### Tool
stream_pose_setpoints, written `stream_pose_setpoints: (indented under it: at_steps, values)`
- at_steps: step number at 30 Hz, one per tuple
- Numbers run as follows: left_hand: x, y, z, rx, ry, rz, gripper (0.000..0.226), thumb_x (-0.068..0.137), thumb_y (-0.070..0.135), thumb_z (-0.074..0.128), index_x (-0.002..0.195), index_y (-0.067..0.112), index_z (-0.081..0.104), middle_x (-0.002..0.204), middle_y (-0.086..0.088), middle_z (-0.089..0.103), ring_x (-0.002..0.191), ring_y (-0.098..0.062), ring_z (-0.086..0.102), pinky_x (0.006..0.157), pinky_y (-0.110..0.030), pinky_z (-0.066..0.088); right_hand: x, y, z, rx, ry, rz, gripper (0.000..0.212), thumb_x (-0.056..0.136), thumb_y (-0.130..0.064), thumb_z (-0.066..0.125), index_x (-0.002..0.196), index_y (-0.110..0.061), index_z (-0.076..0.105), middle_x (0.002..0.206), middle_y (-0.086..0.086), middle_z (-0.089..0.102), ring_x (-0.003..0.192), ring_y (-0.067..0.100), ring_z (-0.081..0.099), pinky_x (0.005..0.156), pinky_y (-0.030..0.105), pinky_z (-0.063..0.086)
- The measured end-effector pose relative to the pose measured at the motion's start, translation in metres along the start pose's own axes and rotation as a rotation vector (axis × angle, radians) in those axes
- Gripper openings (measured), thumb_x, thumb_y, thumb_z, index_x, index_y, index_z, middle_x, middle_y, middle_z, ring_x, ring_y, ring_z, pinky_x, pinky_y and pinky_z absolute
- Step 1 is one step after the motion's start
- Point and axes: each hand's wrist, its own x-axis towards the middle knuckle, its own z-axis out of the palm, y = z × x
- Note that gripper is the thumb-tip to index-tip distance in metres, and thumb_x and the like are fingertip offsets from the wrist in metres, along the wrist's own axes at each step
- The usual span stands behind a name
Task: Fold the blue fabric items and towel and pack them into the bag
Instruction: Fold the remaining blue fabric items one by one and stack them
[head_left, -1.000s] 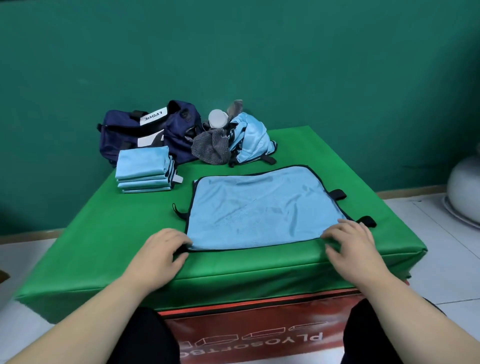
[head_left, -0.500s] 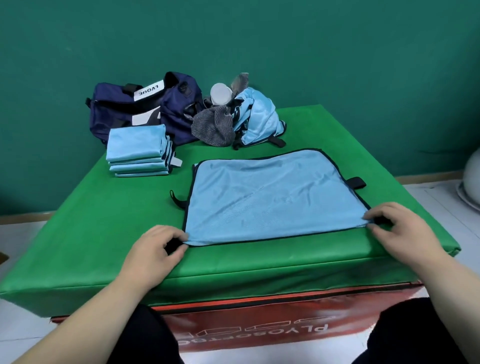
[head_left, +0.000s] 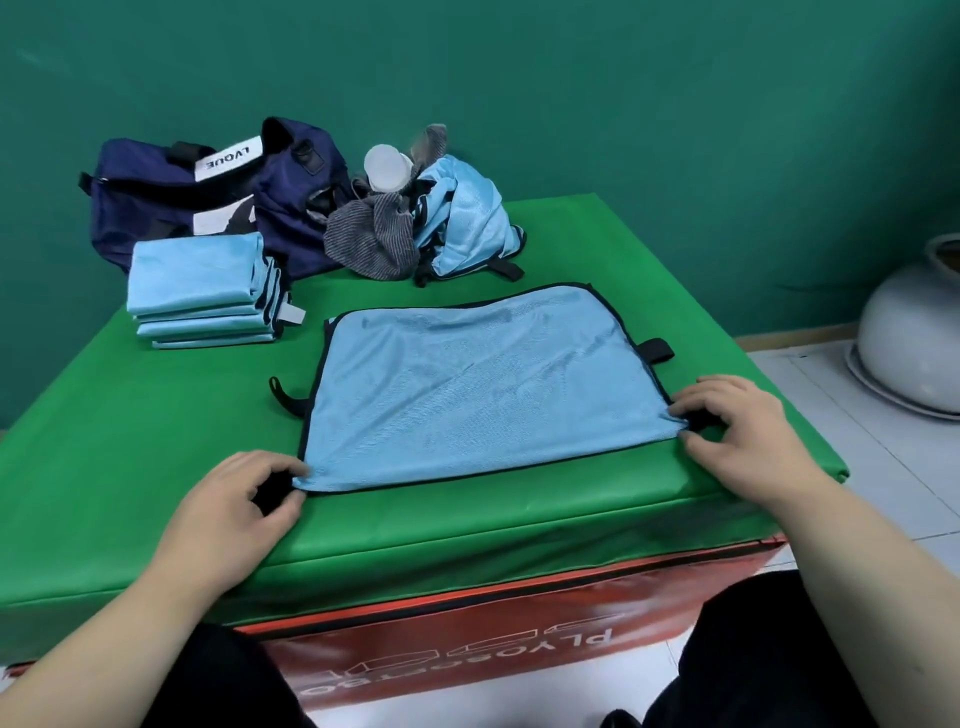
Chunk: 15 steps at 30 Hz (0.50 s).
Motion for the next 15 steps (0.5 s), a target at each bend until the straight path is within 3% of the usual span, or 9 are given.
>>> stream_pose_setpoints:
  at_steps: [3, 7, 9, 11, 15]
  values:
    - [0.0011, -0.0051, -0.0001, -0.008, -0.021, 0.026, 0.044, 0.07, -0.003, 0.082, 0.086, 0.035, 0.066, 0.107, 0.032, 0.057, 0.088, 0.0, 0.055, 0.081, -0.01, 0.038, 0.001, 0.0066, 0.0, 0.046, -0.036, -0.014, 0.035, 0.07, -0.019, 0.074, 0.101, -0.033, 0.07, 0.107, -0.024, 0.064, 0.122, 0.013, 0.052, 0.108, 0.051, 0.038]
    - [0.0011, -0.0066, -0.0016, -0.026, -0.043, 0.022, 0.046, 0.07, -0.002, 0.083, 0.085, 0.037, 0.065, 0.104, 0.031, 0.059, 0.096, 0.008, 0.055, 0.084, -0.005, 0.037, 0.0038, 0.0109, -0.0014, 0.083, -0.069, 0.015, 0.033, 0.076, -0.007, 0.079, 0.094, -0.033, 0.067, 0.104, -0.013, 0.068, 0.121, 0.008, 0.05, 0.101, 0.018, 0.033]
    - [0.0014, -0.0063, -0.0022, -0.029, -0.046, 0.022, 0.045, 0.069, -0.001, 0.084, 0.084, 0.036, 0.066, 0.105, 0.029, 0.06, 0.096, 0.008, 0.055, 0.084, -0.004, 0.036, 0.0056, 0.0106, 0.0001, 0.059, -0.059, -0.008, 0.031, 0.077, -0.008, 0.079, 0.09, -0.034, 0.066, 0.101, -0.014, 0.067, 0.113, 0.009, 0.052, 0.098, 0.022, 0.037]
    - [0.0017, -0.0071, -0.0021, -0.031, -0.054, 0.023, 0.045, 0.069, -0.002, 0.084, 0.084, 0.037, 0.065, 0.105, 0.029, 0.06, 0.097, 0.008, 0.056, 0.085, -0.004, 0.036, 0.0065, 0.0102, 0.0017, 0.032, -0.044, -0.02, 0.027, 0.077, -0.012, 0.078, 0.088, -0.033, 0.066, 0.097, -0.015, 0.066, 0.105, 0.011, 0.053, 0.098, 0.036, 0.043]
    - [0.0017, -0.0085, -0.002, -0.018, -0.058, 0.015, 0.046, 0.069, -0.002, 0.084, 0.083, 0.037, 0.064, 0.105, 0.03, 0.059, 0.098, 0.01, 0.054, 0.085, -0.003, 0.035, 0.0057, 0.007, 0.0046, -0.08, 0.006, -0.02, 0.025, 0.076, -0.016, 0.079, 0.082, -0.033, 0.061, 0.091, -0.011, 0.06, 0.101, 0.016, 0.05, 0.097, 0.047, 0.041]
